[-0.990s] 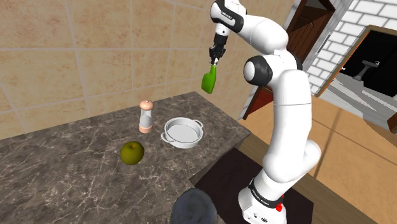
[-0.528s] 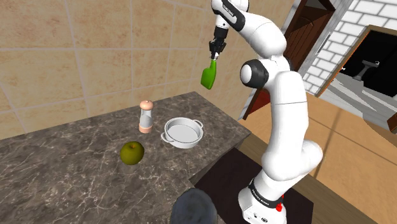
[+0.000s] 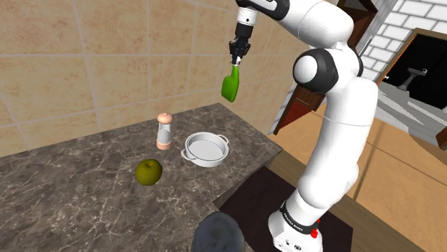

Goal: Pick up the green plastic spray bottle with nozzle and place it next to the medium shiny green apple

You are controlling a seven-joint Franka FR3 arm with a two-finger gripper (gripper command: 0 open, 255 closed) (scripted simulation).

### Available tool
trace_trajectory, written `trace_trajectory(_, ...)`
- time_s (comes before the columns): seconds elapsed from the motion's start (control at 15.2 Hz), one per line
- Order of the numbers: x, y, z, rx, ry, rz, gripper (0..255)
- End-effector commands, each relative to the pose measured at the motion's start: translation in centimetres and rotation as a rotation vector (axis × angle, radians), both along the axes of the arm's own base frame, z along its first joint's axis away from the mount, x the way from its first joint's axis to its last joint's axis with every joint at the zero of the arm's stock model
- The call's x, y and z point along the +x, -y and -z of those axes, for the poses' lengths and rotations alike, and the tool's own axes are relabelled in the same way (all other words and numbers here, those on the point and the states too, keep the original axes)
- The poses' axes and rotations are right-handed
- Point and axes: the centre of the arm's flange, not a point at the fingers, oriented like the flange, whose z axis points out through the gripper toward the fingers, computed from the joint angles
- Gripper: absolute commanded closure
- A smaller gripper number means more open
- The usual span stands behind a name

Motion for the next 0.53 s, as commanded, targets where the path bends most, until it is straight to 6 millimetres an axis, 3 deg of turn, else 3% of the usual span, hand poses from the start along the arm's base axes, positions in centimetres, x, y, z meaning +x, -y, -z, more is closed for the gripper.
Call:
trace_trajectory(0.0, -0.9, -2.6, -0.4, 0.0, -0.001, 0.0, 255)
trace_trajectory(0.46, -2.8, -11.4, -2.8, 0.0, -0.001, 0.0, 255)
